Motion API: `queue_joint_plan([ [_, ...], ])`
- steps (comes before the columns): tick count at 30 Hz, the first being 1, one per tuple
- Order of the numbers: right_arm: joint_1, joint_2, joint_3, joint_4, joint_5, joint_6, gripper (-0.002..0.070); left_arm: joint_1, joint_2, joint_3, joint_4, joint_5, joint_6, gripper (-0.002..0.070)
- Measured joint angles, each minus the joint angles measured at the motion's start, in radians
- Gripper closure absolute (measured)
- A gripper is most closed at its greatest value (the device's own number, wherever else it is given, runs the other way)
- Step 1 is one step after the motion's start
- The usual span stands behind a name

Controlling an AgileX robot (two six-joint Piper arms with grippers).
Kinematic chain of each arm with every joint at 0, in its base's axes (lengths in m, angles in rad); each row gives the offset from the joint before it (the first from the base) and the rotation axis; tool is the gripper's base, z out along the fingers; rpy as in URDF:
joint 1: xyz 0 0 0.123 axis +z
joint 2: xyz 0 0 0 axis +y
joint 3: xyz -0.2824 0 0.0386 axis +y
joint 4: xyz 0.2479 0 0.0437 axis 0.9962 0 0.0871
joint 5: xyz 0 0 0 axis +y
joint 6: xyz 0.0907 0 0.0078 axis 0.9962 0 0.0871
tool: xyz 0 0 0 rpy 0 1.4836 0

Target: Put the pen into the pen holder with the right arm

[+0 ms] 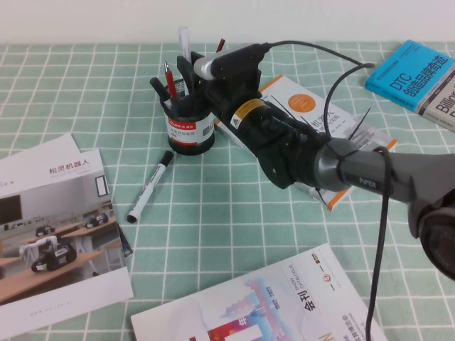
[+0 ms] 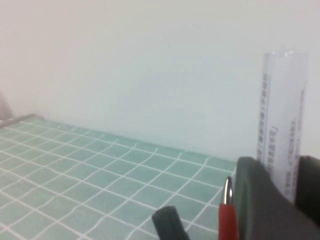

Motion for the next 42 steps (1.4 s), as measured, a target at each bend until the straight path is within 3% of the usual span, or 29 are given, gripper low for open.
queue_joint_plan([
  [11,0.004,0.012,-0.009,0.003,0.092,0.0,0.0562,0.0,0.0,0.0,0.0,0.0,0.0,0.068],
  [20,0.004,-0.041,-0.009,-0.022,0.21,0.006,0.0344,0.0,0.0,0.0,0.0,0.0,0.0,0.068],
  [25,0.004,-0.128,-0.009,-0.088,0.323,0.083,0.0319,0.0,0.0,0.0,0.0,0.0,0.0,0.068],
  [28,0.005,-0.193,-0.009,-0.149,0.46,0.18,0.0362,0.0,0.0,0.0,0.0,0.0,0.0,0.068],
  [30,0.008,-0.256,-0.009,-0.182,0.597,0.232,0.0447,0.0,0.0,0.0,0.0,0.0,0.0,0.068],
  [32,0.01,-0.327,-0.009,-0.195,0.76,0.248,0.0577,0.0,0.0,0.0,0.0,0.0,0.0,0.068],
  [34,0.01,-0.403,-0.009,-0.197,0.903,0.221,0.0645,0.0,0.0,0.0,0.0,0.0,0.0,0.068],
  [42,0.01,-0.686,-0.009,0.029,1.337,-0.117,0.0693,0.0,0.0,0.0,0.0,0.0,0.0,0.068],
])
